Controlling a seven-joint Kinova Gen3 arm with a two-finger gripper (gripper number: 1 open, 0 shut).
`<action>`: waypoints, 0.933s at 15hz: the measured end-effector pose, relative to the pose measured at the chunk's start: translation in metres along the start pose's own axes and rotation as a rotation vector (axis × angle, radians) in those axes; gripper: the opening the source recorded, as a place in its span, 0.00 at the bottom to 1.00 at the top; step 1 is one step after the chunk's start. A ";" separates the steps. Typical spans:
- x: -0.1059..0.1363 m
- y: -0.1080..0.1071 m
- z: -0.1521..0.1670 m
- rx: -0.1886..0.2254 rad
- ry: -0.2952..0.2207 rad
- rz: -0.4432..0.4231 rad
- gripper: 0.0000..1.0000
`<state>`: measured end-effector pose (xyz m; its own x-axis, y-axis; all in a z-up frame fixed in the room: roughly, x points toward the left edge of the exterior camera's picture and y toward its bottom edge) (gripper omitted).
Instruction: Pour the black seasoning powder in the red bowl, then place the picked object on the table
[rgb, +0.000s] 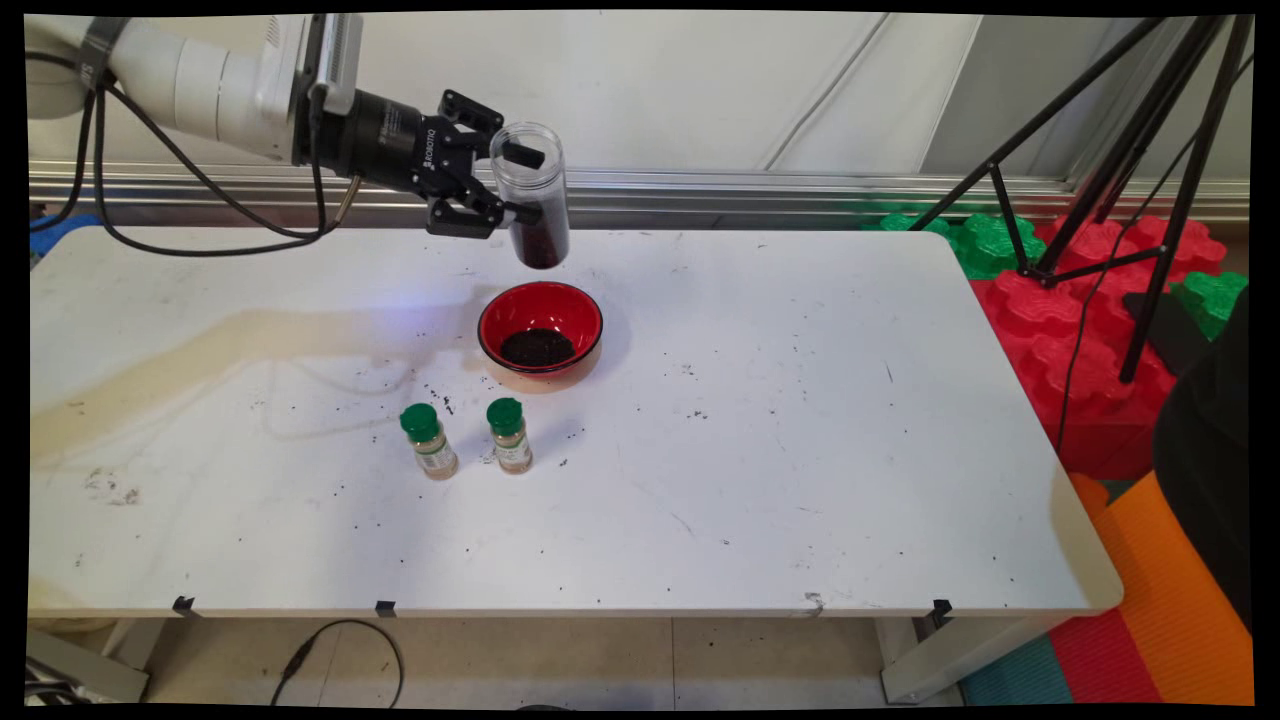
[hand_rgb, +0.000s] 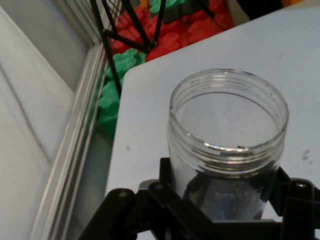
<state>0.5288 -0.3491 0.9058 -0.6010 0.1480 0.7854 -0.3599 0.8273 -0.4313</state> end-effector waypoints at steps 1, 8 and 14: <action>0.004 0.001 0.001 -0.012 0.009 -0.022 0.00; 0.029 0.017 0.008 -0.080 0.067 -0.113 0.00; 0.049 0.042 0.021 -0.100 0.100 -0.180 0.00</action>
<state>0.4695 -0.3187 0.9171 -0.4578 0.0424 0.8880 -0.3789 0.8943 -0.2380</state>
